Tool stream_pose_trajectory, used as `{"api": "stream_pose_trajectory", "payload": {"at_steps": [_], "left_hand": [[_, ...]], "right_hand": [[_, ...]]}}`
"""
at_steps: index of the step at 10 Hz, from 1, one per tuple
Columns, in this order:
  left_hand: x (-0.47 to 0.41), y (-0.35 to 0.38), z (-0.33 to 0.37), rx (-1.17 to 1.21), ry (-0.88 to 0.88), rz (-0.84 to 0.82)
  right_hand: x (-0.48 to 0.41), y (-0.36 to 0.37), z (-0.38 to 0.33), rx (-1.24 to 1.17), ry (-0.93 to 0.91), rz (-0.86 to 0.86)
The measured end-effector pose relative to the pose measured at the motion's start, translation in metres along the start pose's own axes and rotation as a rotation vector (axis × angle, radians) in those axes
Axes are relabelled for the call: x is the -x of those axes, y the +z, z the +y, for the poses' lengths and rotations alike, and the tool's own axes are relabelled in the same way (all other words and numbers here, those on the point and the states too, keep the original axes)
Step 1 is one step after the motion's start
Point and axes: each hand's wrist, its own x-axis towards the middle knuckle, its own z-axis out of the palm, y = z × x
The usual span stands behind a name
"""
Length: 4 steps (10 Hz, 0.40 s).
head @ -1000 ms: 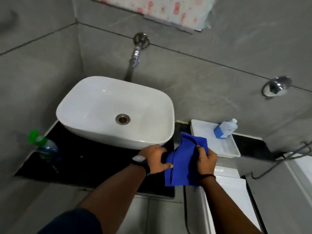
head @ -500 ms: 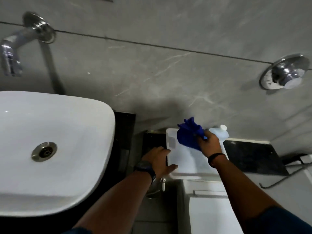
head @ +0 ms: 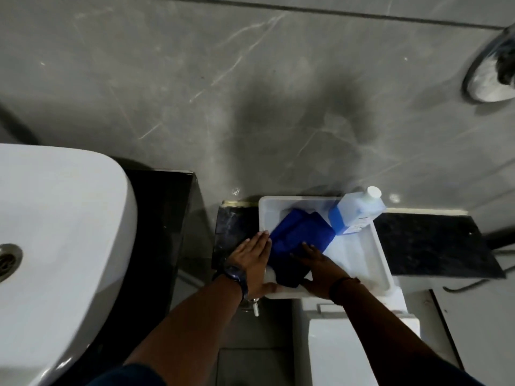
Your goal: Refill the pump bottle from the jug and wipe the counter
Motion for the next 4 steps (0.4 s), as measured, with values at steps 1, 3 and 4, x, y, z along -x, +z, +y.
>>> {"api": "stream_pose_trajectory", "payload": {"at_steps": [1,3,4], "left_hand": [[0.003,-0.014,0.001,-0.01,-0.014,-0.022],[0.032,-0.078,-0.006,0.09,-0.02,0.072],[0.057,-0.108,-0.017,0.11,-0.029,0.209]], "right_hand": [[0.008,-0.012,-0.005,0.032,0.02,-0.015],[0.038,-0.057,-0.047,-0.265,0.142,0.369],[0.055,-0.09,-0.076,-0.478,0.139,0.62]]}}
